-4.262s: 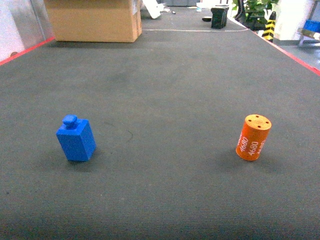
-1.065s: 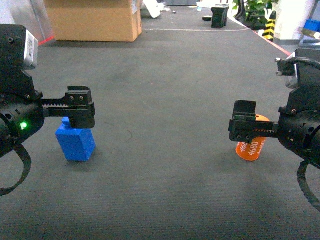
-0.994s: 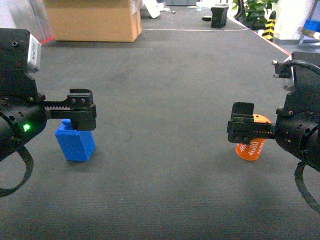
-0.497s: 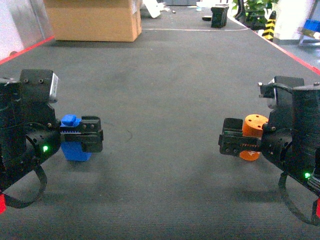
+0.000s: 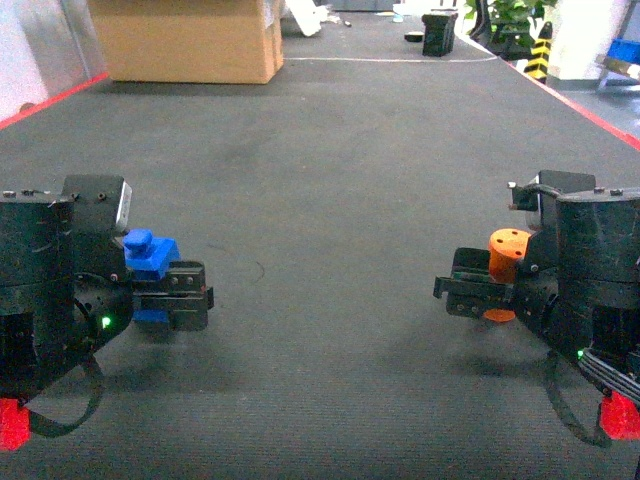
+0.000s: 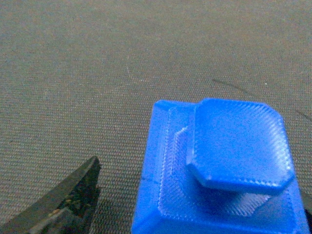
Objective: Sort blue parts and orange caps into right shelf containers
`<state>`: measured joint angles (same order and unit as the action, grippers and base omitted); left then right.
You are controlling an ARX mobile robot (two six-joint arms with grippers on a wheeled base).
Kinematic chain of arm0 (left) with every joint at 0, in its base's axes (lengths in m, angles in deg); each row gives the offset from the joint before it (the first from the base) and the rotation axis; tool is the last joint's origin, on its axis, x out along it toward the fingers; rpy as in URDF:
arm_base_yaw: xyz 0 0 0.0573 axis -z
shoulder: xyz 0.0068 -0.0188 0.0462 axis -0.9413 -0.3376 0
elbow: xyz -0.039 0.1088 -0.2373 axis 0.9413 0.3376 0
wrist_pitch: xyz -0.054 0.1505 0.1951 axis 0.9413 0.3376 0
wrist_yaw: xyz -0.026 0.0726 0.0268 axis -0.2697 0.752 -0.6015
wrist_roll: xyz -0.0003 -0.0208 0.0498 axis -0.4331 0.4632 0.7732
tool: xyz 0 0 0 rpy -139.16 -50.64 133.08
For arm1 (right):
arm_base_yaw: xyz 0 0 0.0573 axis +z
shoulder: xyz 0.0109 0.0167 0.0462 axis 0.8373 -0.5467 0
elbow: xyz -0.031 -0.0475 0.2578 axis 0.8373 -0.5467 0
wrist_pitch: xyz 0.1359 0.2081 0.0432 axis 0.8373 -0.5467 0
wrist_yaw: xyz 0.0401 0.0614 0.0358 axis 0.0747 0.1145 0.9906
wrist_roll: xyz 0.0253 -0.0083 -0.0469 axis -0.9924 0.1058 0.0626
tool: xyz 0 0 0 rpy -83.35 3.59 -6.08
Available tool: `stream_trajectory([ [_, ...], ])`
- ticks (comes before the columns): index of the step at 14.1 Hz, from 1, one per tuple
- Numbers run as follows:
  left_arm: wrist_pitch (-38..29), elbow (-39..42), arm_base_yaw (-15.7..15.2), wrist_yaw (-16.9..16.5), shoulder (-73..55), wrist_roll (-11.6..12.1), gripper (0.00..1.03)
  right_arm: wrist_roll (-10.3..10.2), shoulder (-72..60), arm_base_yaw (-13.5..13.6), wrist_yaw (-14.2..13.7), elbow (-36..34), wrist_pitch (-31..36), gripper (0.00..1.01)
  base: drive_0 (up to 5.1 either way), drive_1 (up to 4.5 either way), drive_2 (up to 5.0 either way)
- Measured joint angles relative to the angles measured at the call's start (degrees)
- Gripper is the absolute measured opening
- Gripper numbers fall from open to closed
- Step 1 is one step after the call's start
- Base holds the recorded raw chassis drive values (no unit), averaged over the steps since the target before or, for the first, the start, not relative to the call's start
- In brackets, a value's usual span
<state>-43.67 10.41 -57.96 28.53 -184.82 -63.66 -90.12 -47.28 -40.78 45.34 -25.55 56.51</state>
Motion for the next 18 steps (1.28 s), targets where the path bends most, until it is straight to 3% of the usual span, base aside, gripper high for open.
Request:
stream_trajectory([
  [3,0.39,-0.02,0.02,-0.11,-0.04,-0.17,0.6,1.66,-0.72,0.04,-0.96,0.17,0.55,0.48,0.0,0.0,0.0],
  [5,-0.09,0.04,0.02,-0.26,-0.02,-0.28,0.44,2.51,-0.72,0.07,-1.6,0.15,1.75,0.45,0.0,0.0,0.0],
  [11,-6.08,6.19,-0.17,0.33,7.56,-1.73,0.43,5.09,5.66,0.57,-5.25,-7.3,10.1,0.45,0.0,0.0,0.0],
  [13,-10.16,13.05,-0.17,1.36,17.44,-1.38,0.42,7.63,15.56,2.01,-6.75,-15.34,13.79,0.45,0.0,0.0,0.0],
  [14,-10.99,18.75,-0.15,3.02,27.41,-0.35,0.42,9.27,24.74,4.07,-9.33,-22.25,14.47,0.45,0.0,0.0,0.0],
  [16,-4.22,29.09,-0.04,7.04,47.93,0.61,0.42,11.89,44.06,7.54,-14.69,-33.53,9.16,0.45,0.0,0.0,0.0],
  [18,5.66,32.68,-0.96,7.15,64.59,0.26,0.42,12.55,61.29,9.29,-19.19,-38.88,0.39,0.45,0.0,0.0,0.0],
])
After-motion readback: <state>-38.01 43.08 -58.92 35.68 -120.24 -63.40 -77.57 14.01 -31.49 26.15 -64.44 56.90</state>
